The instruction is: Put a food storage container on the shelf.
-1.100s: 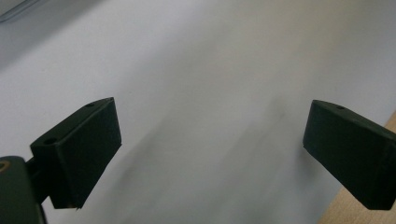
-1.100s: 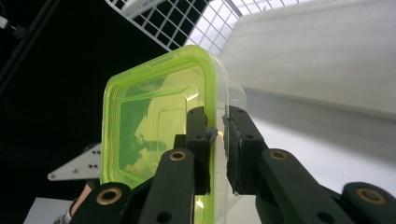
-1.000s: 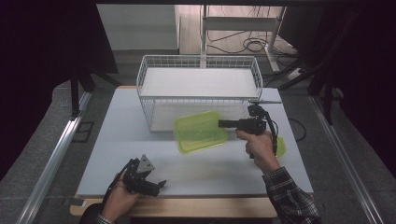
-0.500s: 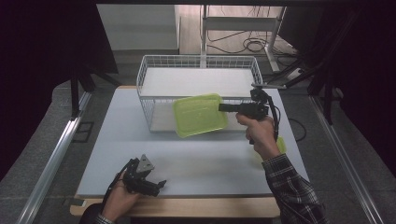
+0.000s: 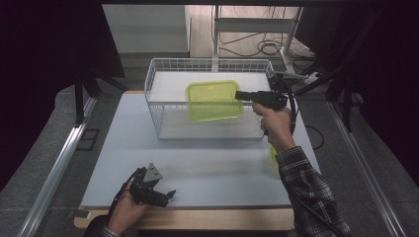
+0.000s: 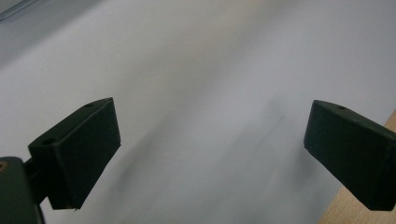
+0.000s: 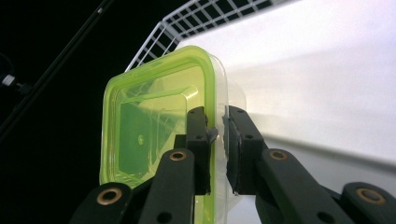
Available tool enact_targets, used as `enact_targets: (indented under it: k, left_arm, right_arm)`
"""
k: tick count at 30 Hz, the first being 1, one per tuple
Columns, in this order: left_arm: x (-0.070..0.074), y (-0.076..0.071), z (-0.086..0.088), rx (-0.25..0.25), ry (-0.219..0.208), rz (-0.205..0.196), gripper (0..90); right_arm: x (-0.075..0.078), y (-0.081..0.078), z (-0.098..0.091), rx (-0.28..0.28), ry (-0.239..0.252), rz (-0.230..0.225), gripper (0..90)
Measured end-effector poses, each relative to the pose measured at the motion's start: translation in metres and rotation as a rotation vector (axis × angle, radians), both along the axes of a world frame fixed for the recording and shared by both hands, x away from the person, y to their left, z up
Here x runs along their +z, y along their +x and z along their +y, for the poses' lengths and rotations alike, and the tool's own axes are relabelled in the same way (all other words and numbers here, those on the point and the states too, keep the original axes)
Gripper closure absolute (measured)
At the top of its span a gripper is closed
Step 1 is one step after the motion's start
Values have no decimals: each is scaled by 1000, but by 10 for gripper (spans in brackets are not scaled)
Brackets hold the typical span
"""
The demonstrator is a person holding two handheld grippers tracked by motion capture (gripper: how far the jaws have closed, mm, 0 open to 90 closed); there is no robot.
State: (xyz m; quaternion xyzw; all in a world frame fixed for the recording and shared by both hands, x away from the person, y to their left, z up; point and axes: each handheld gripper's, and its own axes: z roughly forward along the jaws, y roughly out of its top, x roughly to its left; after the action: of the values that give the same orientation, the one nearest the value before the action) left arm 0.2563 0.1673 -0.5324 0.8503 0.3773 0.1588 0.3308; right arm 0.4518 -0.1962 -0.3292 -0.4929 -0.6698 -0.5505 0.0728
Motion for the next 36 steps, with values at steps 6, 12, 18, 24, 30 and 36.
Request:
enact_targets:
  k: [6,12,18,24,30,36]
  left_arm:
    - [0,0,0,0,1,-1,35]
    - [1,-1,1,2,-12,-4,35]
    - [1,-1,1,0,-14,-11,35]
    - [1,-1,0,-5,-9,-10,35]
    - [0,-1,-1,-10,-2,-6,35]
    - [-1,-1,-1,-10,2,-2,35]
  right_arm:
    - [11,14,4,-49,-11,-12,797]
    - [16,28,8,-99,-26,-19,797]
    - [16,40,12,-131,-32,-14,797]
    - [13,49,13,-155,-44,-10,795]
    - [13,52,16,-160,-76,-39,774]
    - [11,57,20,-156,-132,-54,738]
